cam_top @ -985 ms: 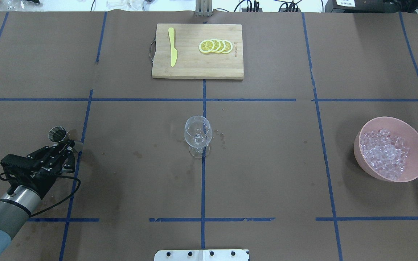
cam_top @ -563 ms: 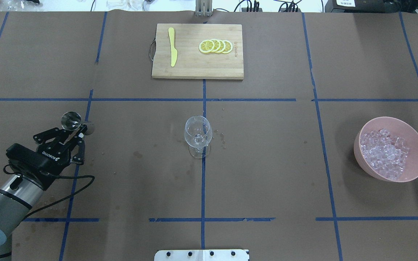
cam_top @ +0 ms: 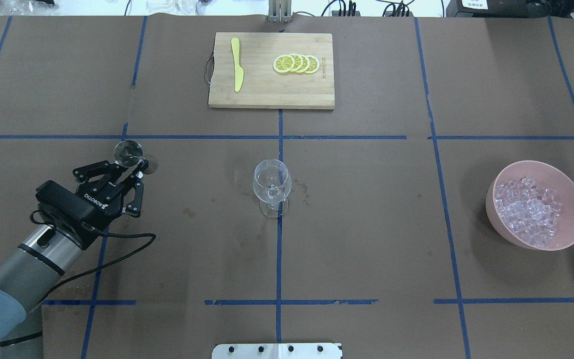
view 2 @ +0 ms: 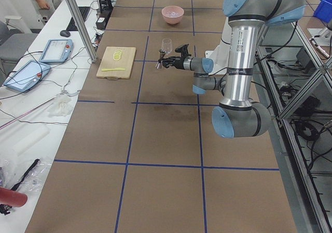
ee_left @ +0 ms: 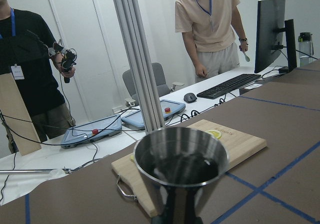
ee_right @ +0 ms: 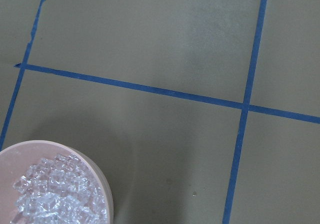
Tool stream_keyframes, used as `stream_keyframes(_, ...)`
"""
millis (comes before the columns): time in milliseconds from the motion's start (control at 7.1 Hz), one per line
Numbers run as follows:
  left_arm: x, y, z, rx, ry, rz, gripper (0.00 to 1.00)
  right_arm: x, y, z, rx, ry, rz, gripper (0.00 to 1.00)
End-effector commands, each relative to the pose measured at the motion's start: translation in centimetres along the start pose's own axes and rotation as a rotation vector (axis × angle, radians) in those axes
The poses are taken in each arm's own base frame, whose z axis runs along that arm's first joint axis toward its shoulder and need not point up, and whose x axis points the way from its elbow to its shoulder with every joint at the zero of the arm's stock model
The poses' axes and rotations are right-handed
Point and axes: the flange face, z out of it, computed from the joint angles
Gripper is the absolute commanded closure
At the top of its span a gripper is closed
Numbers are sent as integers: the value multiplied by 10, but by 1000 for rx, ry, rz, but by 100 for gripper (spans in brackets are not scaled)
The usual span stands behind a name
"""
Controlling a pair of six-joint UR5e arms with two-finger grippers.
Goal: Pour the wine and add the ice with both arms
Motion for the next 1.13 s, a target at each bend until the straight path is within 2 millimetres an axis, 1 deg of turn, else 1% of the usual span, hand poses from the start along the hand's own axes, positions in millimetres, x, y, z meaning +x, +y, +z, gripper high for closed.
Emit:
stream_keyframes(0,41,-43,27,-31,-10,108,100,2,1,0,-1,1,6,0)
stream_keyframes(141,71,-65,46,-78,-20,157,100,2,1,0,0,4,6,0)
stream_keyframes(282,90,-75,58,-115,-25,194,100,3,1,0,0,4,31,0)
stream_keyframes(422,94,-72,62,-139,-27,258,100,3,1,0,0,4,37,0)
stream_keyframes(563,97,-79,64,-135,-25,369,100,4,1,0,-1,4,40,0)
stream_keyframes(845,101,-69,69,-144,-60,440,100,4,1,0,0,5,48,0)
stream_keyframes(985,100,-73,69,-140,-74,552,100,4,2,0,-2,3,51,0)
